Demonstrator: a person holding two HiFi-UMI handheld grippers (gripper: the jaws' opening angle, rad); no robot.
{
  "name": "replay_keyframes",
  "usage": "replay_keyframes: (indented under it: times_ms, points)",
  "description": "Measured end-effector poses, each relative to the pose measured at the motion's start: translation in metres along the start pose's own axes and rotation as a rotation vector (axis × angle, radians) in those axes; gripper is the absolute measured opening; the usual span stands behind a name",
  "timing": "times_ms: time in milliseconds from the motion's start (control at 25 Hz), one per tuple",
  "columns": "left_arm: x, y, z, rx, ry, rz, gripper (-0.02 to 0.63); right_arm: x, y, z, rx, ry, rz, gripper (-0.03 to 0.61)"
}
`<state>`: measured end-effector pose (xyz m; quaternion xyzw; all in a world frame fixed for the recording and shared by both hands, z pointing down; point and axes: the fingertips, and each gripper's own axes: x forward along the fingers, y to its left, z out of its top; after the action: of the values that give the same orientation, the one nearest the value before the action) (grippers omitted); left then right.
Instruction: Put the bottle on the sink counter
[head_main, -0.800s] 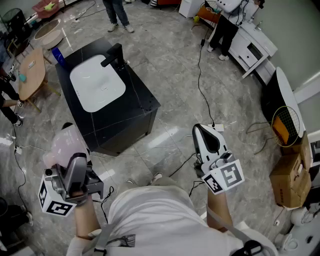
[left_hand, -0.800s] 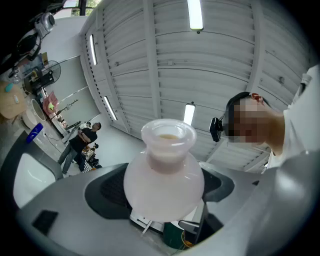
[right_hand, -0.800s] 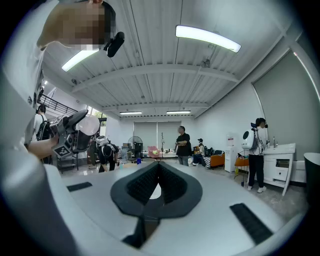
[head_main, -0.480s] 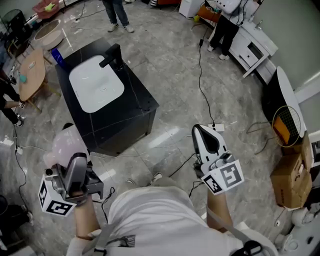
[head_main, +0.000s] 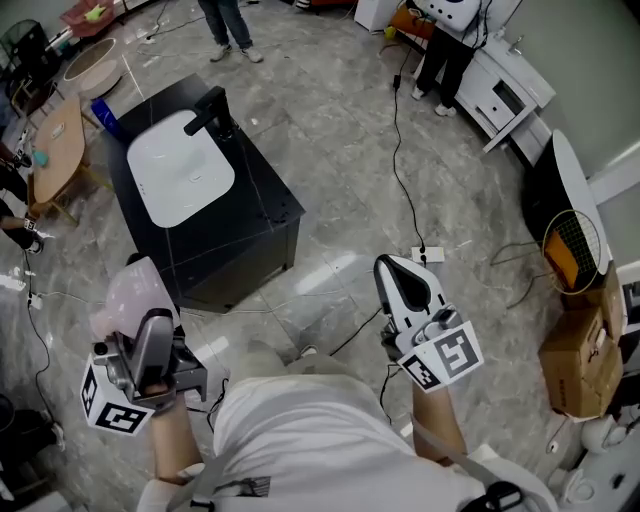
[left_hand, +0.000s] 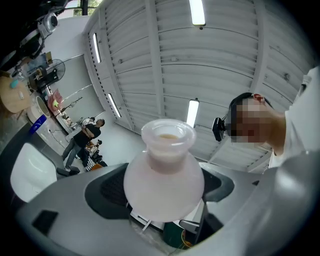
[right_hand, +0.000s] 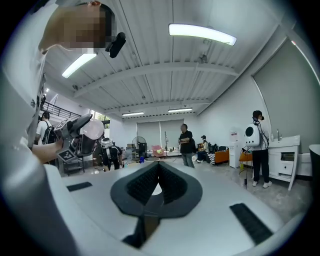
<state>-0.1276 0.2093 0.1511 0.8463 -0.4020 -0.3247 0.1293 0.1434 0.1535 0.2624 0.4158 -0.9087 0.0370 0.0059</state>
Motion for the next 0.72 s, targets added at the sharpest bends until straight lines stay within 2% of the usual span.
replay_keyframes:
  times_ms: [200, 440, 720]
  points:
    - [0.017, 0.025, -0.005, -0.023, 0.009, -0.015, 0.402, 0.021, -0.012, -0.002, -0.001, 0.019, -0.022, 0.011]
    - [0.045, 0.089, -0.009, -0.053, 0.047, -0.034, 0.402, 0.070, -0.023, -0.004, -0.013, 0.048, -0.069, 0.011]
    - [0.085, 0.154, -0.005, -0.137, 0.086, -0.079, 0.402, 0.138, -0.033, 0.005, -0.015, 0.073, -0.112, 0.011]
